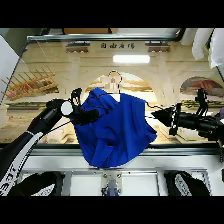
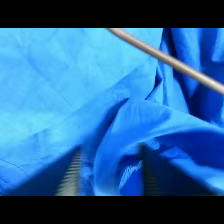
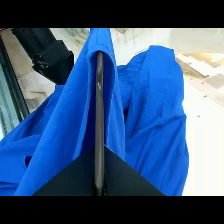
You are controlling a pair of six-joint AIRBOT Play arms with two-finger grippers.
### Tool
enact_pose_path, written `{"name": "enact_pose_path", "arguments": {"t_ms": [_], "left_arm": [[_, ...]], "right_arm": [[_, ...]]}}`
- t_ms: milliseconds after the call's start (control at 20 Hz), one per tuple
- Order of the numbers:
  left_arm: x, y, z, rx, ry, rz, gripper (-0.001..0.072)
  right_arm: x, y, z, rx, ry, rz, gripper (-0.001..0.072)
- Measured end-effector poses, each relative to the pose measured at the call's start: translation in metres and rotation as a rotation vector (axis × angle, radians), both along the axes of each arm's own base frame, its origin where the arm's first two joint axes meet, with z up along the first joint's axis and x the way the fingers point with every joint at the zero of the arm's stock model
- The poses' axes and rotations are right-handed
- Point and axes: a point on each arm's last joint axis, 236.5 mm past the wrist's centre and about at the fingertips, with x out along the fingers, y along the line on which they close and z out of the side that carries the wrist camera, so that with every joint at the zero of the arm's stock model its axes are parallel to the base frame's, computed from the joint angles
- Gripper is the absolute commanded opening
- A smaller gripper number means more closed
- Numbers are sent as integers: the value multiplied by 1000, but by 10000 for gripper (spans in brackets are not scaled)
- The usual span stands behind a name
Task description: Fold the clothes and pants, and hang the long-sleeved shirts on hangers.
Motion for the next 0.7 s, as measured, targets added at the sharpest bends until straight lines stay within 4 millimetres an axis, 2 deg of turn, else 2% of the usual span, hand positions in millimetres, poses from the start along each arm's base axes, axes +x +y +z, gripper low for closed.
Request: {"name": "enact_pose_path", "arguments": {"t_ms": [200, 500, 700], "left_arm": [[-7, 5, -10, 46, 29, -30, 10], [3, 58, 3, 101, 26, 36, 9], [9, 84, 12, 108, 13, 68, 9]], "right_arm": [[-9, 4, 2, 12, 19, 34, 3], [-28, 12, 13, 29, 30, 80, 3], [-38, 16, 18, 39, 44, 103, 3]]}}
